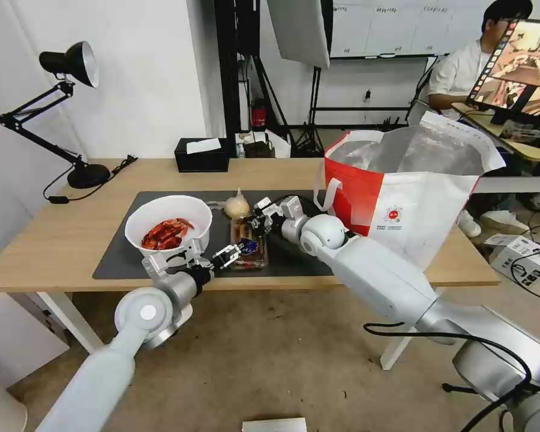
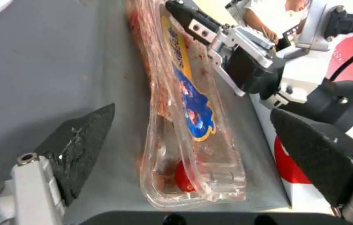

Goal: Pick up the trash from the table and place it into the takeout bag.

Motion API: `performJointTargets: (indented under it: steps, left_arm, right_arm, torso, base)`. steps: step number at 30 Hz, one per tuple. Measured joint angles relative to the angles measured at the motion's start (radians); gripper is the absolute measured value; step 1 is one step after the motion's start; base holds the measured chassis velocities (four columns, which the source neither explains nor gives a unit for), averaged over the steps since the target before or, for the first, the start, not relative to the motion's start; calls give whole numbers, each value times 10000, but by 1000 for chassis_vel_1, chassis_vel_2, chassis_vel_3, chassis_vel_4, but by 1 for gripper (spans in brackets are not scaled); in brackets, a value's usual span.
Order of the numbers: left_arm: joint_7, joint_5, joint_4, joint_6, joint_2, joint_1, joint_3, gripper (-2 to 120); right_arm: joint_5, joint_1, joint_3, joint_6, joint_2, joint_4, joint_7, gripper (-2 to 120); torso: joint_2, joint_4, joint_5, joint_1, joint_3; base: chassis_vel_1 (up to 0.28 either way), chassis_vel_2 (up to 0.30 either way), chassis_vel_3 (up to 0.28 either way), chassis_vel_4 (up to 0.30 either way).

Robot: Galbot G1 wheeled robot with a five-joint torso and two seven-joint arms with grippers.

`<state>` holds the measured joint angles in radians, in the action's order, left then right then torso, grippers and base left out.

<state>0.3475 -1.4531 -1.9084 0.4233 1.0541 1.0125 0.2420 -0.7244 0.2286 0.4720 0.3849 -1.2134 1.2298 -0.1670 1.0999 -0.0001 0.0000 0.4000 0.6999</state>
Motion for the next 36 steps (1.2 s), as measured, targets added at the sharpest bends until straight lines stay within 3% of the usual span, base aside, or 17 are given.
performJointTargets:
  steps: [7, 10, 15, 20, 23, 30, 36]
  left_arm:
    - [134, -11, 115, -10, 40, -78, -82, 97]
    - [227, -2, 190, -15, 96, -122, -158, 83]
    - [313, 20, 244, -34, 149, -183, -235, 71]
    - [363, 31, 314, -71, 175, -262, -308, 47]
    - [372, 33, 326, -84, 174, -286, -323, 42]
    - [399, 41, 317, -122, 134, -322, -357, 11]
    - [405, 86, 252, -175, 124, -282, -359, 0]
  right_arm:
    - [-6, 18, -46, -12, 3, 12, 6, 0]
    - [-9, 29, -93, -19, 15, 38, 6, 0]
    - [-13, 36, -113, -21, 49, 72, 7, 0]
    - [-19, 84, -119, -21, 119, 160, 21, 0]
    - [-20, 89, -119, -22, 124, 165, 26, 0]
    - [-27, 81, -122, -24, 117, 166, 35, 0]
    - [-35, 85, -122, -27, 93, 168, 37, 0]
  torso:
    - [0, 0, 0, 0, 0]
    - [0, 1, 0, 0, 0]
    - [0, 1, 0, 0, 0]
    - [0, 1, 0, 0, 0]
    - [0, 0, 0, 0, 0]
    - [0, 0, -1, 0, 0]
    - [0, 0, 0, 0, 0]
  base:
    - [0, 0, 0, 0]
    - [0, 0, 0, 0]
    - [0, 0, 0, 0]
    - [0, 0, 0, 0]
    - [0, 0, 0, 0]
    - [0, 0, 0, 0]
    - [0, 0, 0, 0]
